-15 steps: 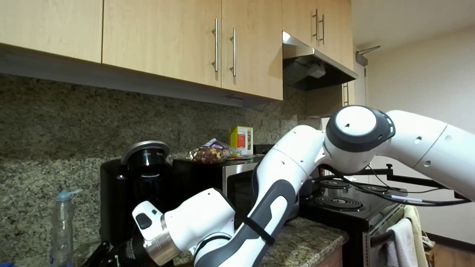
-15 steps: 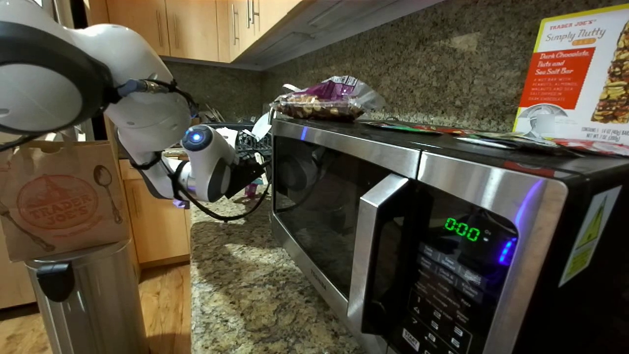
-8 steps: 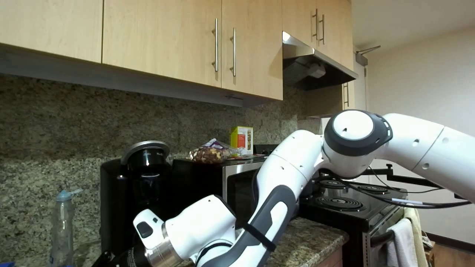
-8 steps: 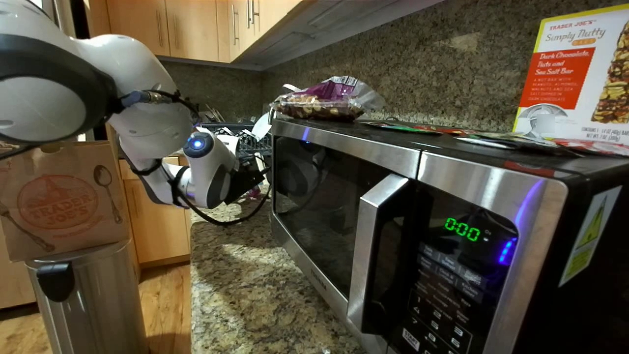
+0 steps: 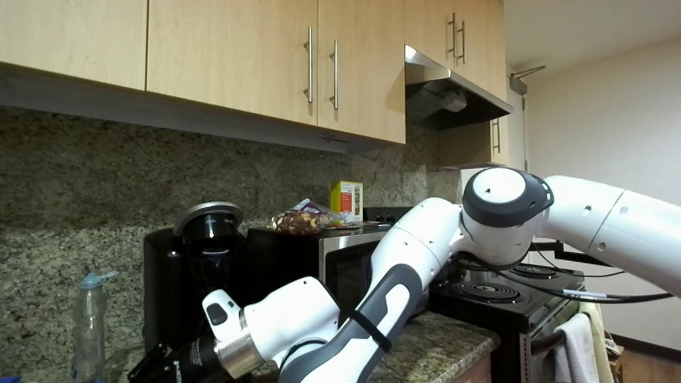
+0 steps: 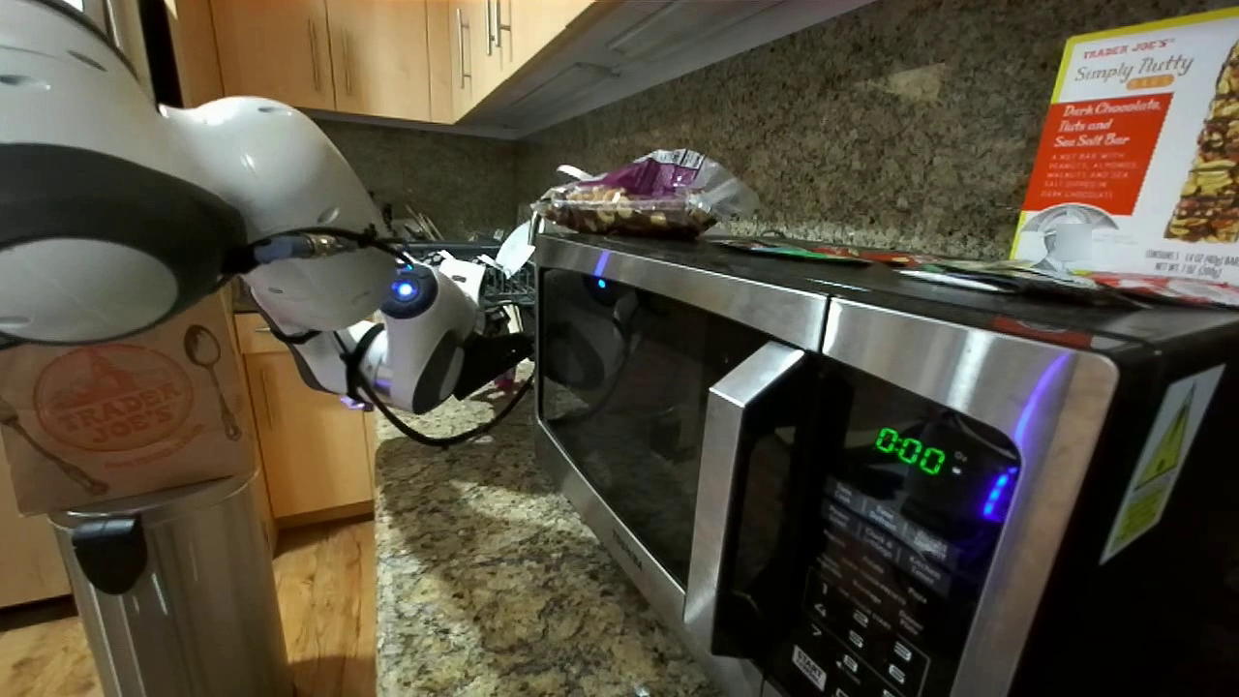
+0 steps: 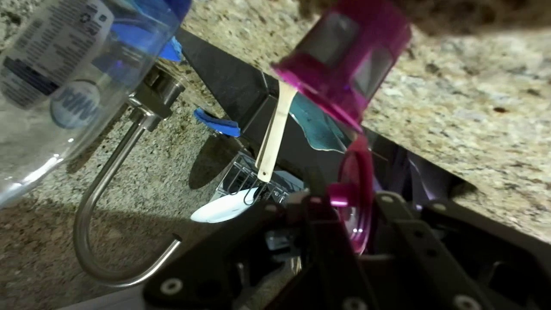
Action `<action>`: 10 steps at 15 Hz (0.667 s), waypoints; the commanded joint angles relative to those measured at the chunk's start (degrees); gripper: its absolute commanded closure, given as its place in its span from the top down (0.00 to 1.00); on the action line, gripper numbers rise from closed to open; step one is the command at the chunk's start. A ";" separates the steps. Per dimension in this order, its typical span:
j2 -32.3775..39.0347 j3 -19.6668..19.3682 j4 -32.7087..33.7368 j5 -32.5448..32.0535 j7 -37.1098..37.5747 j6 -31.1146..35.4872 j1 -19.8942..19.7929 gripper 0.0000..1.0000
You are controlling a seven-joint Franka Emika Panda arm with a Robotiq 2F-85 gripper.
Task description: Pick the bottle on the microwave and place it beside the Keurig machine
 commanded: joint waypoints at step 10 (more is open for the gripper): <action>10.51 9.98 -0.56 -6.02 -8.82 0.00 -9.10 0.44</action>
